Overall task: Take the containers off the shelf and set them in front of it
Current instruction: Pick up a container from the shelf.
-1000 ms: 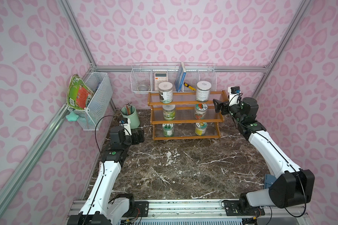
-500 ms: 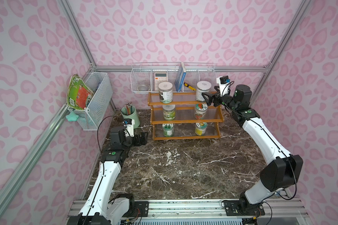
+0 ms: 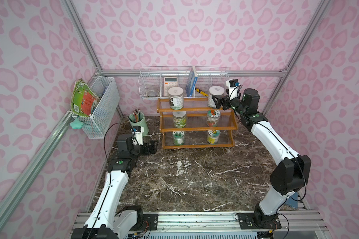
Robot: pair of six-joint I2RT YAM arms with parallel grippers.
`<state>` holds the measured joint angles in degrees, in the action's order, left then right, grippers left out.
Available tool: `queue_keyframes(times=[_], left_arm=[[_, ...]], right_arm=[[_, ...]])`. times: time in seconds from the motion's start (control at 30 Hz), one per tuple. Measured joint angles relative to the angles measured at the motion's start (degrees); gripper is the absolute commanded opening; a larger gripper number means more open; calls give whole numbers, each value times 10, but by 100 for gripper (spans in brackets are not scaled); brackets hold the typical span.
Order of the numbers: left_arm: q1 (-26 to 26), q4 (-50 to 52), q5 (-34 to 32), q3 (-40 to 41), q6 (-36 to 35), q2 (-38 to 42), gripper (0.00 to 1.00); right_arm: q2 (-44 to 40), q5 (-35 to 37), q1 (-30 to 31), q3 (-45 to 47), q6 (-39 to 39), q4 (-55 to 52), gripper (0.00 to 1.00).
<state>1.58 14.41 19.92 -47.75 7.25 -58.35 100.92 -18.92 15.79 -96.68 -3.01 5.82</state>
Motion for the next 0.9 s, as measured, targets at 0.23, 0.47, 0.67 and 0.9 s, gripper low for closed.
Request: queue_keyframes(times=[0.23, 0.47, 0.67, 0.9], left_arm=[[0, 0, 2, 0, -2, -1, 95], [-2, 0, 3, -1, -2, -1, 95], [-3, 1, 3, -2, -4, -1, 95], [-4, 4, 3, -2, -4, -1, 95]], right_arm=[[51, -15, 0, -54, -19, 9, 99], [72, -26, 2, -74, -30, 9, 83], [70, -29, 2, -68, -33, 13, 71], [42, -30, 4, -38, -32, 14, 71]])
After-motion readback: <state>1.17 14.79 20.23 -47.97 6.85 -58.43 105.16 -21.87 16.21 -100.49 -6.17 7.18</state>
